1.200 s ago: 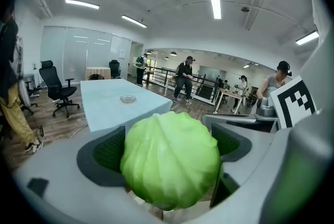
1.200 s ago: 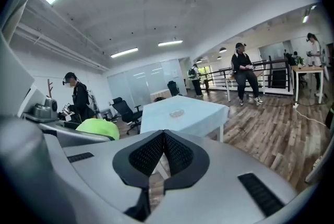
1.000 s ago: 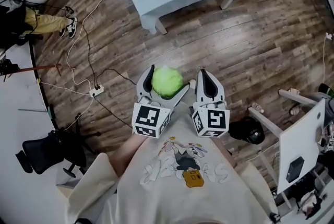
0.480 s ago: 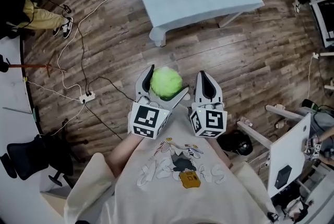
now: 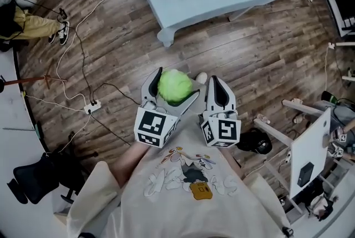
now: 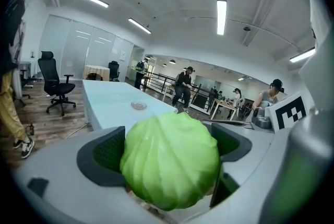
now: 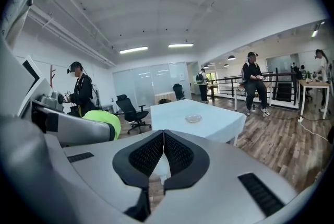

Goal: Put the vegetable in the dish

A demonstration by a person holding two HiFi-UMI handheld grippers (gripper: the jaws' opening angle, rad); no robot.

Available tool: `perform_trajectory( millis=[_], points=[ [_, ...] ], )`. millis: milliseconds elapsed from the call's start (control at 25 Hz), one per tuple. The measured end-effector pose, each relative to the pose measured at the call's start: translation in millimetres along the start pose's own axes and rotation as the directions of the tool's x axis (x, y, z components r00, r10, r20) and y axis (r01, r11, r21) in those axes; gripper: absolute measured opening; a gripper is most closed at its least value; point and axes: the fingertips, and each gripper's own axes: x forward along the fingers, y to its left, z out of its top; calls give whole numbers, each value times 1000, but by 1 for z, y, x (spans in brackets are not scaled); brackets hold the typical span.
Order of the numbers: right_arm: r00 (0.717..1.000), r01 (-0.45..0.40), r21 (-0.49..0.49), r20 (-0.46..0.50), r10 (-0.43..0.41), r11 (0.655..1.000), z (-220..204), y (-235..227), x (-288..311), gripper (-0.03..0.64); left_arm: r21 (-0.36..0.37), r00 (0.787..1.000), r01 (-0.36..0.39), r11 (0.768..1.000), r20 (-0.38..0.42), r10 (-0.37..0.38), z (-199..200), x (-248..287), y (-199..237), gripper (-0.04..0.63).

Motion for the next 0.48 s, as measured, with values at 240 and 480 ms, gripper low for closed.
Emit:
perform_trajectory(
  millis=[240, 480],
  points=[
    [1000, 2, -37, -2, -2, 999, 3, -22, 20, 23, 0, 1000, 24, 1000, -20, -24, 5, 34, -2, 520],
    [997, -75, -30, -32, 74, 997, 19, -52, 69, 23, 22, 1000, -23, 999, -11, 23, 30, 83, 6, 520]
  ],
)
